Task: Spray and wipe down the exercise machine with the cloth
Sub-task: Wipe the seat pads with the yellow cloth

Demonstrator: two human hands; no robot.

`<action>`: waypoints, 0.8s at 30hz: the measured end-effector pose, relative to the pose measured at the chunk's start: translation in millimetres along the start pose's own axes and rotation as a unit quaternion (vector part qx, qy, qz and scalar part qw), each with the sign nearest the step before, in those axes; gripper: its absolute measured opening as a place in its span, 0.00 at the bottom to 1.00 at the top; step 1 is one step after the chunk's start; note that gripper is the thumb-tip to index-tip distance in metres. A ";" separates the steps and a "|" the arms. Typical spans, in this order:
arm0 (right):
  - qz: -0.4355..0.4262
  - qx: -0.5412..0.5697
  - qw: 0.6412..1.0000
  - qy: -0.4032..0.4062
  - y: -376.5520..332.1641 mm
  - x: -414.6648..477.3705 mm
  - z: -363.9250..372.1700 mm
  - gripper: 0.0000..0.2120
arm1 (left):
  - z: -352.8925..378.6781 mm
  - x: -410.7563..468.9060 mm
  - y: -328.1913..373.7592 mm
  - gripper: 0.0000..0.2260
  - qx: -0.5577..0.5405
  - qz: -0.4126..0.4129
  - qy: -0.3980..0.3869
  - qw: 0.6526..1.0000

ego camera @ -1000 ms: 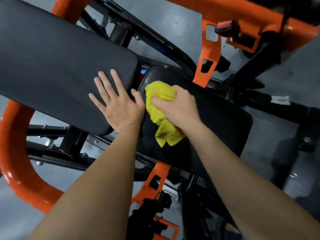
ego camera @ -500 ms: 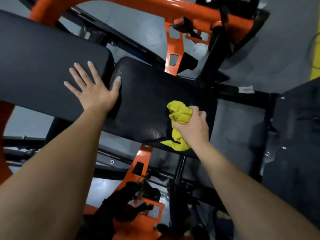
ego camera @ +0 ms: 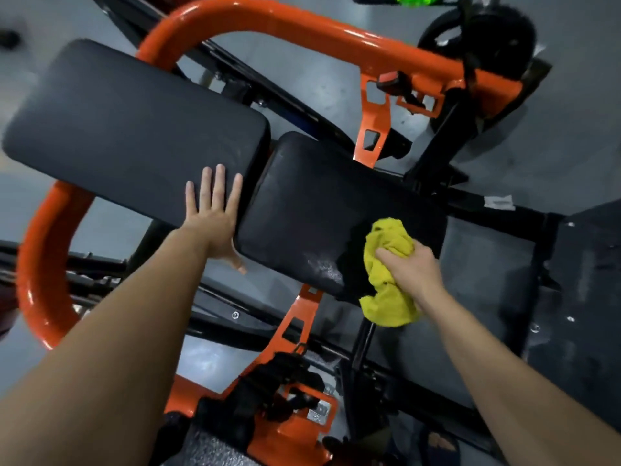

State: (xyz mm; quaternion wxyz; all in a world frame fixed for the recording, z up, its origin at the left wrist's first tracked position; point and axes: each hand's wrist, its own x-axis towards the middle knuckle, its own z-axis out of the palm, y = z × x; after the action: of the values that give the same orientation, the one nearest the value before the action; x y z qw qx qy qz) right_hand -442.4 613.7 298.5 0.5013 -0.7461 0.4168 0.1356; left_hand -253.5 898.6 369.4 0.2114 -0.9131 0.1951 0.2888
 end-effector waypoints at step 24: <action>-0.421 -0.370 0.824 -0.083 -95.0 -13.8 98.3 0.25 | 5.6 5.5 -10.8 0.76 -0.024 0.030 0.004 0.999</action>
State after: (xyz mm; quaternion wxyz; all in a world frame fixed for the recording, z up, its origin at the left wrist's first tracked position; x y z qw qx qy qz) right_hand -357.7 719.3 322.1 0.2287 -0.9644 -0.0628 0.1167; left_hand -246.7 909.2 364.8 0.1803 -0.9128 0.2165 0.2957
